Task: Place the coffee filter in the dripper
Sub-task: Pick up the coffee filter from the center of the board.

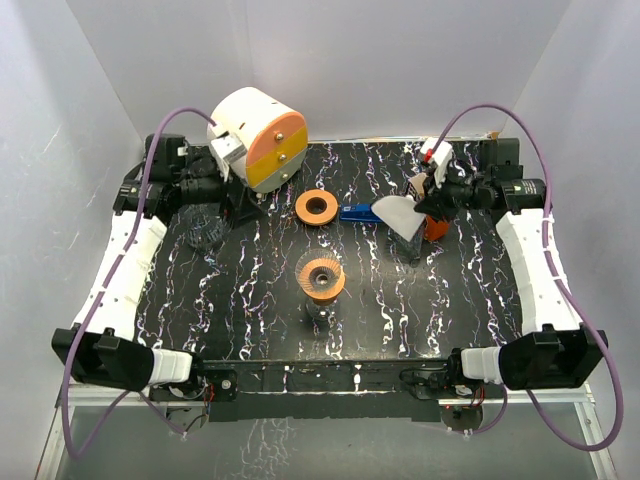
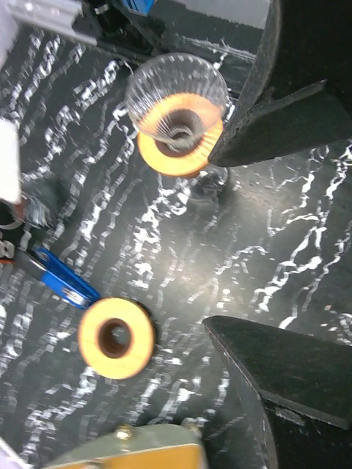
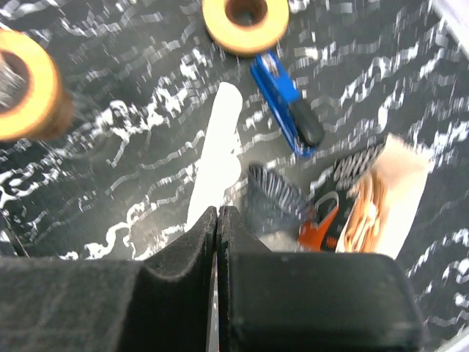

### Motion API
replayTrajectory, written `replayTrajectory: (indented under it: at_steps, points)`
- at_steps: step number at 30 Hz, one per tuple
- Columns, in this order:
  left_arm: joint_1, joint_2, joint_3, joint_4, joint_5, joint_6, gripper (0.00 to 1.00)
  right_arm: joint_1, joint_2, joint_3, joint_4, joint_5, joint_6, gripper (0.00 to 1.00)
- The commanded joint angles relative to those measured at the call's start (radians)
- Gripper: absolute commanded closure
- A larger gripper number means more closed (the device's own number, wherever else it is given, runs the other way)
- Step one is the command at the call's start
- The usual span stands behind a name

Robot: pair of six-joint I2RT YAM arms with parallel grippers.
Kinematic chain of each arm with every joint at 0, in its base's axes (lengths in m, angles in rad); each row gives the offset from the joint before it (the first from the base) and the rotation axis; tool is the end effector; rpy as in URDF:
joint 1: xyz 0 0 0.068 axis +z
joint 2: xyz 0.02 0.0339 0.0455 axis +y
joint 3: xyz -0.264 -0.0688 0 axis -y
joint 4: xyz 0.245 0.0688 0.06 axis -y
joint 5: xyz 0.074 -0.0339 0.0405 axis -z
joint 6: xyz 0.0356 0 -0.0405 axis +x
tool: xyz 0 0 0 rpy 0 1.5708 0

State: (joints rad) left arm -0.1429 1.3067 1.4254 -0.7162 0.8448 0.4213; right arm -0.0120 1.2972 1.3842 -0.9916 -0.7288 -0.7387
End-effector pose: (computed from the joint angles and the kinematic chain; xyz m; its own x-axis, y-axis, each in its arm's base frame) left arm 0.2615 -0.0645 0.4020 -0.2192 0.3058 -0.9265 0.8725 0.4865 -0.0458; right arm 0.2499 0.0207 0.3697 -0.3101 -0.4986 -0.8095 -0.8270 0.5615 -0.0290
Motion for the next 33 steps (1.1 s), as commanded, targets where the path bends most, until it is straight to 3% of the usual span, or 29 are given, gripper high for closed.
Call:
replayTrajectory:
  at_steps: [1,12,24,30,33]
  points:
    - [-0.059,0.050,0.134,0.078,0.166,-0.095,0.20,0.076,-0.029,0.129,0.067,-0.153,0.085,1.00]
    - [-0.224,0.305,0.418,0.196,0.358,-0.274,0.29,0.143,0.046,0.297,0.109,-0.434,0.165,1.00]
    - [-0.363,0.396,0.445,0.176,0.388,-0.232,0.35,0.159,0.022,0.233,0.117,-0.505,0.168,1.00]
    - [-0.388,0.395,0.418,0.191,0.398,-0.234,0.50,0.159,0.006,0.198,0.143,-0.490,0.182,1.00]
    - [-0.387,0.385,0.396,0.201,0.407,-0.233,0.65,0.159,-0.003,0.178,0.159,-0.482,0.195,0.99]
